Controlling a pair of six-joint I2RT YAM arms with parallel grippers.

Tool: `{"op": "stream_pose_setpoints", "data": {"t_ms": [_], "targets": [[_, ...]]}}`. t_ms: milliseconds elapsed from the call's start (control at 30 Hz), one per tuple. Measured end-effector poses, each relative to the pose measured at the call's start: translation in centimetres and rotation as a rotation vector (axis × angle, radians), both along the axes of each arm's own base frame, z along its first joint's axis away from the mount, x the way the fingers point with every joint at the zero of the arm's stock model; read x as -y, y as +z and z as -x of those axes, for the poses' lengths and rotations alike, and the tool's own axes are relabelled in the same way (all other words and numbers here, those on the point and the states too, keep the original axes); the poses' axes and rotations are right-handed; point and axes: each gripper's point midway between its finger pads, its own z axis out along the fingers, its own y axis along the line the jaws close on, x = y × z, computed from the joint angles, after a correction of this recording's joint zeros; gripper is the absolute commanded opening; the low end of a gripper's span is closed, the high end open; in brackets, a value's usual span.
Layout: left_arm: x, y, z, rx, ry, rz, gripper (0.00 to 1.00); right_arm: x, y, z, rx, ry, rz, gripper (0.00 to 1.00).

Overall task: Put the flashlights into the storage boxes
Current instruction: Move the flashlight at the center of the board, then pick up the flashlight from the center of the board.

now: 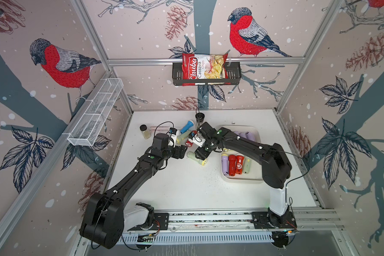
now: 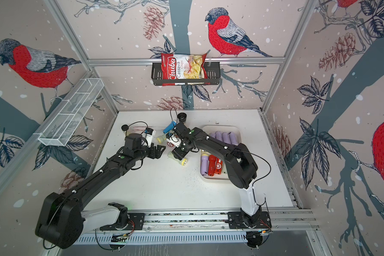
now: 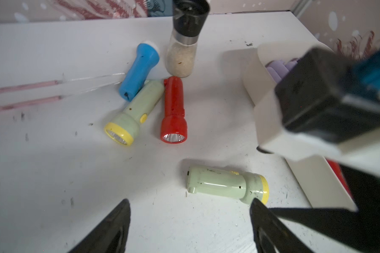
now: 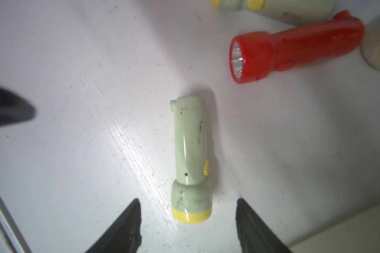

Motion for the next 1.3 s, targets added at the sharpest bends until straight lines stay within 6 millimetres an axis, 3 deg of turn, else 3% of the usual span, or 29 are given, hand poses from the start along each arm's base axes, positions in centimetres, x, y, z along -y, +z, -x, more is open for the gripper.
{"op": "stream_pose_setpoints", "data": {"t_ms": [200, 367, 600, 867, 1100, 1300], "targets": [[1.7, 1.4, 0.7, 0.146, -0.281, -0.157, 0.76, 3.3, 4.2, -0.2, 0.055, -0.129, -0.168, 0.7], [3.7, 1.2, 1.7, 0.208, -0.561, -0.305, 0.75, 6.0, 6.0, -0.3, 0.078, -0.224, -0.28, 0.71], [5.4, -3.1, 0.7, 0.144, -0.8, -0.549, 0.74, 7.8, 6.6, 0.9, 0.076, -0.274, -0.355, 0.71], [4.8, -10.2, -0.5, -0.022, -0.938, -0.824, 0.74, 9.6, 6.9, 1.5, 0.082, -0.327, -0.402, 0.71], [5.1, -11.9, -0.1, -0.028, -1.021, -0.861, 0.69, 11.1, 6.9, 1.6, 0.094, -0.358, -0.416, 0.71], [5.6, -13.7, 0.3, -0.049, -1.07, -0.87, 0.59, 11.5, 7.0, 1.4, 0.1, -0.367, -0.422, 0.71]]}}
